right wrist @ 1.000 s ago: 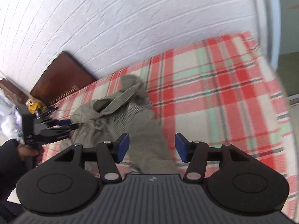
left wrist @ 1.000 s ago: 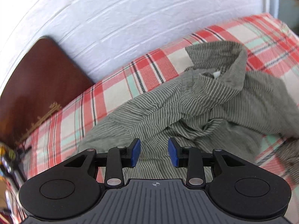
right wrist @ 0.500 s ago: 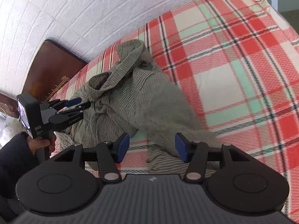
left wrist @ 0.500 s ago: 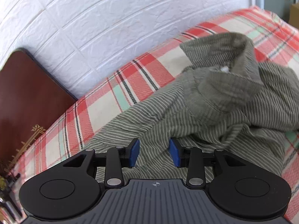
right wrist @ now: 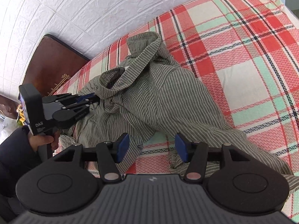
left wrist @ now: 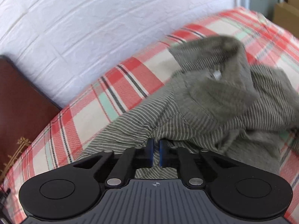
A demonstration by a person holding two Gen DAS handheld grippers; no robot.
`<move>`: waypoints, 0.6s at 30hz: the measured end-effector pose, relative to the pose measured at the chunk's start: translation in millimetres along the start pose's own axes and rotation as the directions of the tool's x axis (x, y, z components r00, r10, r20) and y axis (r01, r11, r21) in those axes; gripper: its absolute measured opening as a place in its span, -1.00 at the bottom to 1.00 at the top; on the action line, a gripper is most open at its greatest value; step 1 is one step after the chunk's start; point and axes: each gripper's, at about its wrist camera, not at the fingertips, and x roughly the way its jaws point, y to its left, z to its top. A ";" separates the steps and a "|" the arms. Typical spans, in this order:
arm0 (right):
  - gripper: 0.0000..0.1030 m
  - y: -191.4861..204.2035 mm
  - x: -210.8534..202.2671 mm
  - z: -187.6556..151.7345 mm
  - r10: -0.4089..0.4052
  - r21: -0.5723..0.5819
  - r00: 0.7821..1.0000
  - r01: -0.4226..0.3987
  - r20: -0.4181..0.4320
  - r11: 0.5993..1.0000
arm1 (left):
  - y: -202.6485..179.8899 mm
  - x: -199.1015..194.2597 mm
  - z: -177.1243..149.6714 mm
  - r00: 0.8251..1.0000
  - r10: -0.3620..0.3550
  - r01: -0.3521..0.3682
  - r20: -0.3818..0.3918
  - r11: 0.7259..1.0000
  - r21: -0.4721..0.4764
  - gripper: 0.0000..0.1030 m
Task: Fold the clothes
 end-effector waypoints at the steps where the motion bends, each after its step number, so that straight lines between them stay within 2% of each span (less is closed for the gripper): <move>1: 0.15 0.1 0.3 2.2 -0.002 -0.002 1.000 0.002 0.003 1.000 | 5.9 -4.5 1.2 1.000 0.004 -0.004 0.017 0.999 -0.032 -1.00; 6: 0.15 4.4 4.2 18.7 -0.006 -0.037 1.000 0.007 0.021 0.999 | 46.0 -19.9 10.9 0.994 0.063 -0.045 0.091 0.982 -0.186 -1.00; 12: 0.15 25.1 22.8 56.3 -0.017 -0.183 0.998 0.026 0.054 0.983 | 90.5 -0.6 26.0 0.980 0.185 -0.159 0.074 0.949 -0.272 -1.00; 16: 0.15 39.9 44.2 84.7 -0.051 -0.332 0.995 0.075 0.080 0.940 | 123.2 22.2 23.7 0.979 0.205 -0.188 0.016 0.923 -0.335 -1.00; 18: 0.14 44.9 58.4 95.7 -0.101 -0.419 0.991 0.126 0.083 0.899 | 119.7 20.1 17.3 0.986 0.166 -0.153 0.022 0.946 -0.287 -1.00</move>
